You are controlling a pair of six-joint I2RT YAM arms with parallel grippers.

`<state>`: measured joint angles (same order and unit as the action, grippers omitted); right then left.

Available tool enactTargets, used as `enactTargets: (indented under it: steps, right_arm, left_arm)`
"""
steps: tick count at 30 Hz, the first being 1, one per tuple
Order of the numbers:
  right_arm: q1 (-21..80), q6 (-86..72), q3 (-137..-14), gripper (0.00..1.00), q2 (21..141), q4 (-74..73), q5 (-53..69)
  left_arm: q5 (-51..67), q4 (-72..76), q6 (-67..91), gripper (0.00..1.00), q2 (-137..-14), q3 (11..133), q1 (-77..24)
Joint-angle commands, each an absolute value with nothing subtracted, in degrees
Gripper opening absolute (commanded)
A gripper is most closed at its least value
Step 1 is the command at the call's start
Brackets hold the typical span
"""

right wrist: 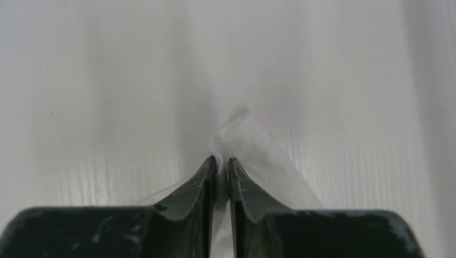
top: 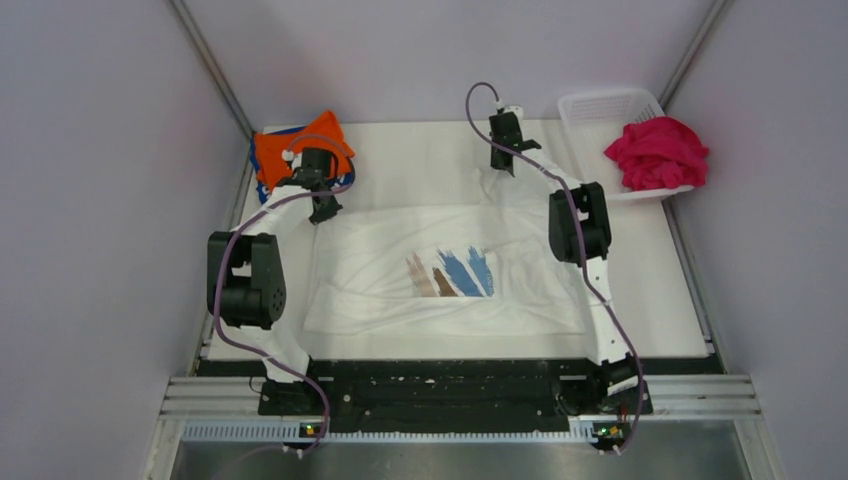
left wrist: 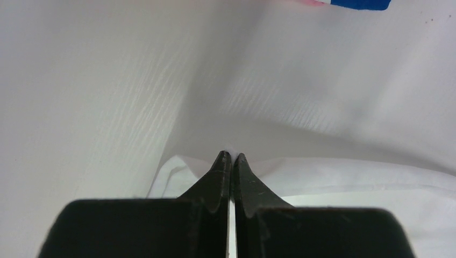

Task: Fold and stack the t-shirts
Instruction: Grab the side of the flattened tshirt furthest away from the robot with both arms, then fold the other side of the tshirt into a rectangle

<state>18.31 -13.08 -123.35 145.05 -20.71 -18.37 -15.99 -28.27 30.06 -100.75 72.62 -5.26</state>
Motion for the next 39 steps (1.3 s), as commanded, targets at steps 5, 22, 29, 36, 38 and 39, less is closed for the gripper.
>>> enactTargets:
  steps: [5,22,29,36,38,39]
  right_arm:
    - [18.0,-12.2,-119.5,0.00,139.5,-22.6,-19.8]
    - [21.6,-15.4,-71.7,0.00,98.5,-2.6,-21.4]
    - [26.2,-17.0,-60.7,0.00,84.1,-7.7,-27.5]
    - [31.5,-20.2,-54.9,0.00,70.9,-16.4,-31.8]
    - [33.3,-20.9,-54.5,0.00,68.8,-19.6,-33.6]
    - [34.6,-21.3,-54.2,0.00,67.8,-20.9,-34.6]
  left_arm:
    - [-16.9,-28.4,30.3,0.00,-97.9,73.6,-5.4]
    - [-15.0,-25.4,32.0,0.00,-88.8,64.6,-6.1]
    - [-14.8,-24.2,32.8,0.00,-82.5,58.5,-6.2]
    - [-16.6,-23.6,33.2,0.00,-78.1,54.7,-6.2]
    - [-17.6,-23.6,33.0,0.00,-77.6,54.9,-6.2]
    - [-18.3,-23.4,32.8,0.00,-77.5,55.2,-6.2]
